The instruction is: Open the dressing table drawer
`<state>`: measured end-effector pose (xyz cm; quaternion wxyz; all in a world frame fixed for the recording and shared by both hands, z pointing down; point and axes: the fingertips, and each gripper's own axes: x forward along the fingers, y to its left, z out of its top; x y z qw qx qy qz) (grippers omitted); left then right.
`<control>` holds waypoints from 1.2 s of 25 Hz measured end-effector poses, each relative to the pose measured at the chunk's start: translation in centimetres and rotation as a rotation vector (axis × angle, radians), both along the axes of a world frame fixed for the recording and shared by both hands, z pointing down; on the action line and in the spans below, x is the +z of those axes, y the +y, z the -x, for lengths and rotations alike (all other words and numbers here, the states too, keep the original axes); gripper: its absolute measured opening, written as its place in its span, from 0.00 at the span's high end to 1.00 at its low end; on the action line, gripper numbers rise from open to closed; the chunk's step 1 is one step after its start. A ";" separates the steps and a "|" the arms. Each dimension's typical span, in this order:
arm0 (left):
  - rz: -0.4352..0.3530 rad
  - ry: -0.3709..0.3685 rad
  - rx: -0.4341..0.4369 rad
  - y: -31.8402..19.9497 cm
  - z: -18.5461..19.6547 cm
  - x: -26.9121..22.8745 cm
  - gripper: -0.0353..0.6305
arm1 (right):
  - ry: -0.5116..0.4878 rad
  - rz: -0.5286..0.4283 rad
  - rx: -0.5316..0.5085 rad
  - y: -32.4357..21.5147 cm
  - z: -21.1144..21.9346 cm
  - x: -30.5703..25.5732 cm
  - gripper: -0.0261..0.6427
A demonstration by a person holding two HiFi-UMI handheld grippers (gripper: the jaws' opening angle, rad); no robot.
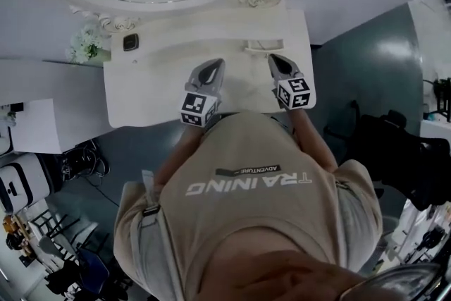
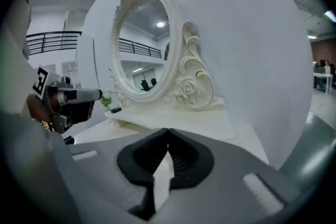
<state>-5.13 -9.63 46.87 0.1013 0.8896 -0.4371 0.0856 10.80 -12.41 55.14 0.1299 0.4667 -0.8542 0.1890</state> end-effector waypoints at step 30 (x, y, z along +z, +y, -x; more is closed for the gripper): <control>-0.183 0.024 0.031 -3.6 -0.2 -10.4 0.94 | -0.085 -0.407 -0.344 0.2 5.7 -19.2 0.96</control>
